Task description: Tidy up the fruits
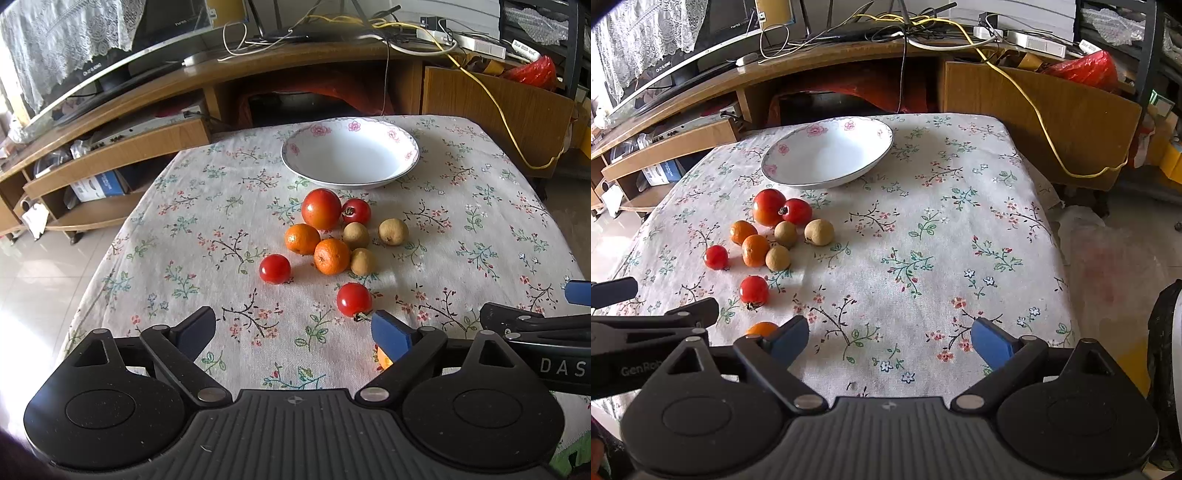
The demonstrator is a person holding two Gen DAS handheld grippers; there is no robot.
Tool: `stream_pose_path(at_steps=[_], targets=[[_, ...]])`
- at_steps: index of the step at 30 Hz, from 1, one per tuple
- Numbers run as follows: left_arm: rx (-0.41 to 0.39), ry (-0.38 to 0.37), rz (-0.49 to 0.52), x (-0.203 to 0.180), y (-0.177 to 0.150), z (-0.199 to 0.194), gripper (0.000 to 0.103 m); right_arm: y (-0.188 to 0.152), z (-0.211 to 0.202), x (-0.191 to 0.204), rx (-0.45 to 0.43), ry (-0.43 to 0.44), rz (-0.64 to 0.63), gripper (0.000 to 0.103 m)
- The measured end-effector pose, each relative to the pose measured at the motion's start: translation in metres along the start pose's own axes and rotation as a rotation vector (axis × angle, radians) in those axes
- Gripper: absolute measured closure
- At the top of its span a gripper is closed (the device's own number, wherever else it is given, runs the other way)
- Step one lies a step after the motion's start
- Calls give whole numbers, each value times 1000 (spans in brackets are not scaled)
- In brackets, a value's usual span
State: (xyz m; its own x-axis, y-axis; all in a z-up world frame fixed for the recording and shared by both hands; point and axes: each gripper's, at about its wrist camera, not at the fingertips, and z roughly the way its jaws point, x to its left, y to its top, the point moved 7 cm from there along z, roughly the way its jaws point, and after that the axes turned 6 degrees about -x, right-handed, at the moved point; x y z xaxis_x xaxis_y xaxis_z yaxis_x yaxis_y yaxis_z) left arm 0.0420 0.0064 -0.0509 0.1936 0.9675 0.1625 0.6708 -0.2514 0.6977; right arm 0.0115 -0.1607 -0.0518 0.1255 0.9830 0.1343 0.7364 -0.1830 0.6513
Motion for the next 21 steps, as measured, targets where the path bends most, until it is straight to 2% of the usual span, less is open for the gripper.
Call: stream_pose_path(at_steps=[21], targets=[[3,3,5,1,-1,-2,11,-2,-1,4,5,4,-3,9]])
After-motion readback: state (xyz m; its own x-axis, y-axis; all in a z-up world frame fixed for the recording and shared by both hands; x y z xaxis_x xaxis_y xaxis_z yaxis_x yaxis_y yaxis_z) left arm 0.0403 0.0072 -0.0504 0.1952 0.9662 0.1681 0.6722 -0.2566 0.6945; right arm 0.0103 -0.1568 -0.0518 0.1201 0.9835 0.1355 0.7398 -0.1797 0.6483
